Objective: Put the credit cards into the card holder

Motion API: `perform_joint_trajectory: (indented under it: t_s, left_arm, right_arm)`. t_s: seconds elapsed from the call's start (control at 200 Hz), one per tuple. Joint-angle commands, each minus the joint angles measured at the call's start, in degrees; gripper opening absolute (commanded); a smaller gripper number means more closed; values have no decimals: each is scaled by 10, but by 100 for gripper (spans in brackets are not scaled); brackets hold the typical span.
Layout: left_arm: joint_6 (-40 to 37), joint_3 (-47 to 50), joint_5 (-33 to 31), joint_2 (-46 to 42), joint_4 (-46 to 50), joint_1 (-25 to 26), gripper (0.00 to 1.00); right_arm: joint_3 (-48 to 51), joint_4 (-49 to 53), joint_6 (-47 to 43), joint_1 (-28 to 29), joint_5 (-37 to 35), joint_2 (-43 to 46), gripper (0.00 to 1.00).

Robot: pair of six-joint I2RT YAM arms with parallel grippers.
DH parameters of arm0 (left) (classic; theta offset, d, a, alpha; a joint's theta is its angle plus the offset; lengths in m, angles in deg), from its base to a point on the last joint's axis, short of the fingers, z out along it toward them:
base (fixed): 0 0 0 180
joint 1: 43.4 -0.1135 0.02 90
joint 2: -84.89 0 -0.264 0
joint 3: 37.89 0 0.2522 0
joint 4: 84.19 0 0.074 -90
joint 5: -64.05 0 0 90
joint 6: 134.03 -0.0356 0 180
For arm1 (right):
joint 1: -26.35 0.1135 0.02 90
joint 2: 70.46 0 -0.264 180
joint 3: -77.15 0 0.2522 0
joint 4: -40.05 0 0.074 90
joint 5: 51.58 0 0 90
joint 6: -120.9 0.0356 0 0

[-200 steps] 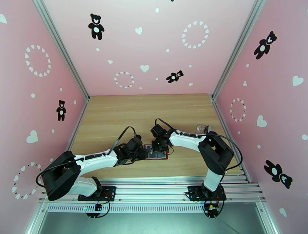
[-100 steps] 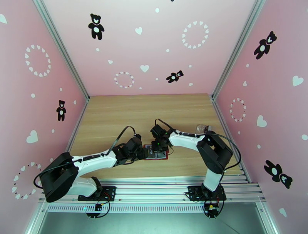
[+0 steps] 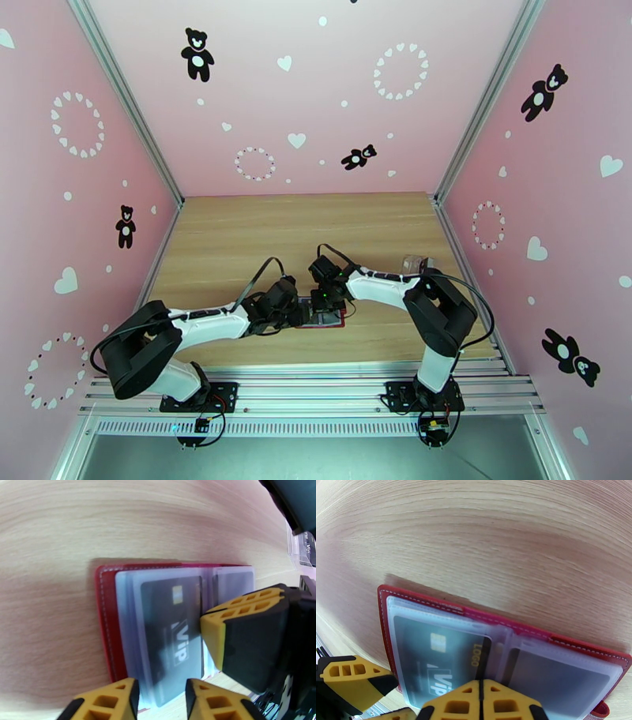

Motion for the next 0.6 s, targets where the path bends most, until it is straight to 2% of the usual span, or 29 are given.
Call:
perform_joint_trajectory:
  t_s: [0.0,0.596]
  left_arm:
    - [-9,-12,11,5,-13,3,37]
    - [-7,-7,-6,6,2,3,37]
  right_arm:
    - [17,10,-4,4,-10,-22,8]
    - [20,8,-3,5,-9,-17,8]
